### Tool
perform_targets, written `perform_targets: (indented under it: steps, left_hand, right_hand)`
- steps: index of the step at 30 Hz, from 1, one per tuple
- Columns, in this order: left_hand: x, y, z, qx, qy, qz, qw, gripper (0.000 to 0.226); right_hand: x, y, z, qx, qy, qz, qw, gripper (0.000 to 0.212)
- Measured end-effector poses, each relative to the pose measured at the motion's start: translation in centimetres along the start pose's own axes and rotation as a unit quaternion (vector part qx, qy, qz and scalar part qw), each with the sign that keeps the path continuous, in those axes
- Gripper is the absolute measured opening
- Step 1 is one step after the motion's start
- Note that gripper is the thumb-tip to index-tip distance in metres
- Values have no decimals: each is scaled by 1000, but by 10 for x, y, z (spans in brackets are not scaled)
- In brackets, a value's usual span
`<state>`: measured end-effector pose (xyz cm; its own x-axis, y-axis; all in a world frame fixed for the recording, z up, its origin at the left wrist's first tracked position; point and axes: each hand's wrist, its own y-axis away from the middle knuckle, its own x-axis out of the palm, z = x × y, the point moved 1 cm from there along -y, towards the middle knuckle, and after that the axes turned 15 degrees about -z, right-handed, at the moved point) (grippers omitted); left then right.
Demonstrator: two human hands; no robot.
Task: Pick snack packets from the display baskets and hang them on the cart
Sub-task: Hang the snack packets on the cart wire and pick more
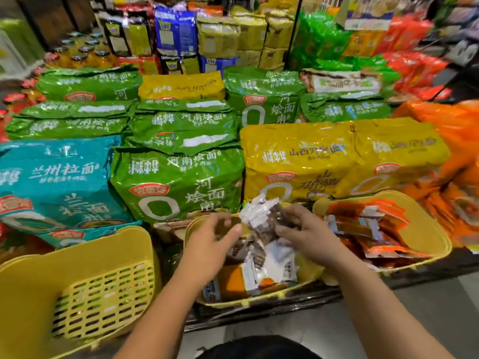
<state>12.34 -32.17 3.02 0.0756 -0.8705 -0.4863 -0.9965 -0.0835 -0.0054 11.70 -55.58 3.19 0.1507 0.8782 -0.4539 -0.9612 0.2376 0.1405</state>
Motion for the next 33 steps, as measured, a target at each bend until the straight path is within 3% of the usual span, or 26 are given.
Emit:
perform_targets:
  steps: [2, 4, 6, 9, 11, 12, 14, 15, 17, 18, 20, 22, 25, 28, 31, 33]
  left_hand:
    - [13, 6, -5, -127, 171, 57, 975, 63]
    - [26, 8, -5, -174, 266, 81, 945, 69]
    - [30, 6, -2, -167, 295, 35, 940, 59]
    - [19, 3, -1, -181, 346, -44, 920, 42]
    - [6, 3, -4, -204, 381, -81, 898, 27]
    - [-1, 2, -6, -210, 382, -93, 895, 15]
    - [-9, 2, -7, -218, 370, -98, 898, 12]
    - [-11, 1, -6, -222, 370, -89, 898, 12]
    - [-13, 3, -4, -240, 375, -79, 892, 12]
    - [-15, 4, -3, -254, 385, -74, 884, 13]
    - [-18, 8, 2, -294, 408, -55, 862, 19]
    - [-23, 10, 6, -324, 418, -6, 849, 34]
    - [-29, 11, 9, -298, 405, 53, 863, 63]
    - [-31, 9, 10, -269, 375, 48, 886, 66]
    - [-33, 5, 9, -235, 315, 32, 919, 49]
    - [-31, 1, 10, -226, 293, 23, 929, 42]
  right_hand:
    - [5, 6, -1, 49, -126, 4, 991, 21]
    - [11, 6, 5, 34, -140, 27, 989, 22]
    - [15, 5, 12, 11, -105, 46, 993, 18]
    - [16, 1, 15, 41, -105, 25, 993, 37]
    - [13, -10, 6, -34, 10, 2, 999, 42]
    - [14, -17, 0, -91, 134, 22, 987, 42]
    - [25, -27, -7, -136, 394, 128, 900, 46]
    - [34, -31, -11, -124, 463, 180, 859, 56]
    - [54, -34, -20, -76, 513, 247, 819, 77]
    - [63, -36, -26, -67, 525, 243, 813, 80]
    - [77, -38, -36, -96, 557, 190, 802, 64]
    - [81, -40, -41, -147, 572, 143, 794, 32]
    - [69, -44, -34, -135, 544, 148, 815, 16]
    - [41, -43, -19, -60, 464, 138, 873, 15]
    - [4, -30, -2, -25, 200, 54, 978, 1]
    - [-14, -17, 16, -32, 34, 12, 999, 7]
